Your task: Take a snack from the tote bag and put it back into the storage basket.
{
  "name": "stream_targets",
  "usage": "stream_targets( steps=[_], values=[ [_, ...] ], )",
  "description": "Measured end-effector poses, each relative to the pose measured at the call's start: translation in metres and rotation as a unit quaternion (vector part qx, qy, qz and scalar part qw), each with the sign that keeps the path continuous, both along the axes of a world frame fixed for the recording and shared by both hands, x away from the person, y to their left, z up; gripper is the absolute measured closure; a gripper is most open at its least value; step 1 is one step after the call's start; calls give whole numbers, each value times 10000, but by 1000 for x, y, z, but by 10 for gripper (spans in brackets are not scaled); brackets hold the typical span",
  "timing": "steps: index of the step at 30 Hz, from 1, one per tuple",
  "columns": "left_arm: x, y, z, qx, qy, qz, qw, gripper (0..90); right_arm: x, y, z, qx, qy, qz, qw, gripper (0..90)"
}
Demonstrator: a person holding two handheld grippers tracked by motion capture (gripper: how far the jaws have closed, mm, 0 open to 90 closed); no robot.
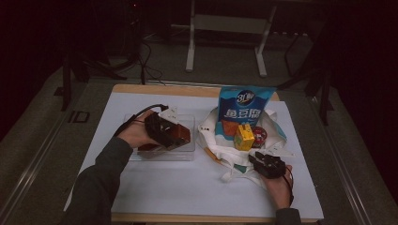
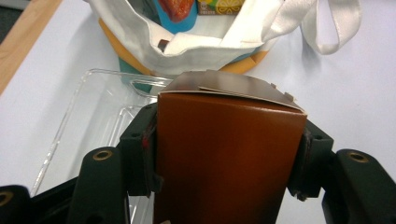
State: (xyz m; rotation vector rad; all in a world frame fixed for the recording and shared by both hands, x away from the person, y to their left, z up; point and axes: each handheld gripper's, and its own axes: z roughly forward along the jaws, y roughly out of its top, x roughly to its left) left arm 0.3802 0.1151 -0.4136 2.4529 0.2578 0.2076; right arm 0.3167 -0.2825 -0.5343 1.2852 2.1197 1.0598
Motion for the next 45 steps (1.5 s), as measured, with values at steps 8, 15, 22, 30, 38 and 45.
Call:
stream_targets(
  steps=[8, 15, 22, 30, 38, 45],
  values=[
    [1, -9, -9, 227, 90, -33, 9997, 381, 0, 0, 0, 4, 1, 0, 10000, 635],
    [4, -14, -19, 465, 281, 20, 9985, 368, 0, 0, 0, 3, 0, 1, 10000, 635],
    [5, -22, -24, 546, 408, 123, 9976, 360, 0, 0, 0, -4, 0, 0, 10000, 635],
    [8, -31, -28, 560, 532, 195, 9968, 350, 0, 0, 0, -3, 0, -1, 10000, 635],
    [9, -36, -29, 514, 639, 305, 9962, 339, 0, 0, 0, 8, 15, -10, 10000, 635],
    [11, -39, -32, 435, 856, 384, 9946, 287, 0, 0, 0, 8, 13, -8, 10000, 635]
  ],
)
